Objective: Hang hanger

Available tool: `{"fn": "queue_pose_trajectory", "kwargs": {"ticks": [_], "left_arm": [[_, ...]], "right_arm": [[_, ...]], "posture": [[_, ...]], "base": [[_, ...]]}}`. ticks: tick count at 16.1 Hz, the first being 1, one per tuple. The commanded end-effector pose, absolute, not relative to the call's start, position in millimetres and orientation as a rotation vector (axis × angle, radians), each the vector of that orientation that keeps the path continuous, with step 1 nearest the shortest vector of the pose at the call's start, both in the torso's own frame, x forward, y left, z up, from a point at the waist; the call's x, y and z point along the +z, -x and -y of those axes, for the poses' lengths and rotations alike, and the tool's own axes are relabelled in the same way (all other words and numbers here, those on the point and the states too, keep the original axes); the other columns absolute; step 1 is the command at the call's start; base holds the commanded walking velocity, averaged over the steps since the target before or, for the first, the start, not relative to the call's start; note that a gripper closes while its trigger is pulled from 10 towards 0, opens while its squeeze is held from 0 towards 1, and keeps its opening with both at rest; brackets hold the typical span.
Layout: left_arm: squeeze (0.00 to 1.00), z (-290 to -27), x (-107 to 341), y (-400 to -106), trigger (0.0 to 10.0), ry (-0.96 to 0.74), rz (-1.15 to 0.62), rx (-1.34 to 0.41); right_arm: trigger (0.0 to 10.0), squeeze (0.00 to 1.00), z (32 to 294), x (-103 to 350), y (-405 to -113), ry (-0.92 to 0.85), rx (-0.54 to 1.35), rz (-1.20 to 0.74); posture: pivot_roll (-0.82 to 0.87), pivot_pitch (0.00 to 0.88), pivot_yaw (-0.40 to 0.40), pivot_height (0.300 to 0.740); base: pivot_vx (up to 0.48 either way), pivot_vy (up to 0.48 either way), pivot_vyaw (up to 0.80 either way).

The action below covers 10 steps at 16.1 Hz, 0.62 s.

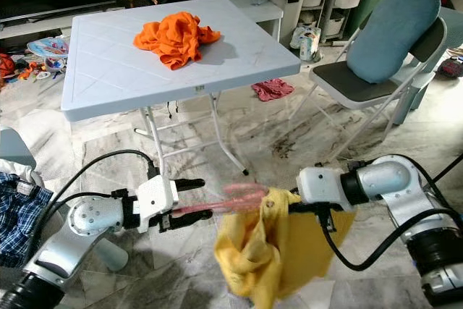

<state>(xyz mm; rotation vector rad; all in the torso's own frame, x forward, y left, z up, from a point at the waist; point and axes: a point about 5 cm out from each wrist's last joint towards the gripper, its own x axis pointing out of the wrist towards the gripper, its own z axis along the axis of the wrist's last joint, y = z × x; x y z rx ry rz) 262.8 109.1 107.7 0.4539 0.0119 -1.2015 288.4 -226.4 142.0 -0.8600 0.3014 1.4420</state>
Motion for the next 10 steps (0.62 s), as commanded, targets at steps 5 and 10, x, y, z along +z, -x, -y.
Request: {"fn": "queue_pose_trajectory", "kwargs": {"ticks": [5,10], "left_arm": [[1.00,-110,119,-265,10.0,-0.417,0.011,-1.213],[0.00,-110,111,-267,10.0,-0.425,-0.056,-1.313]], "right_arm": [[10.0,0.00,224,150,-300,0.953,1.390,-0.228],[10.0,0.00,219,158,-305,0.961,1.383,-0.158]], "posture": [[-0.11,0.000,-0.010,0.740],[-0.12,0.000,-0.014,0.740]], "base": [[0.000,0.000,0.00],[0.000,0.000,0.00]]}}
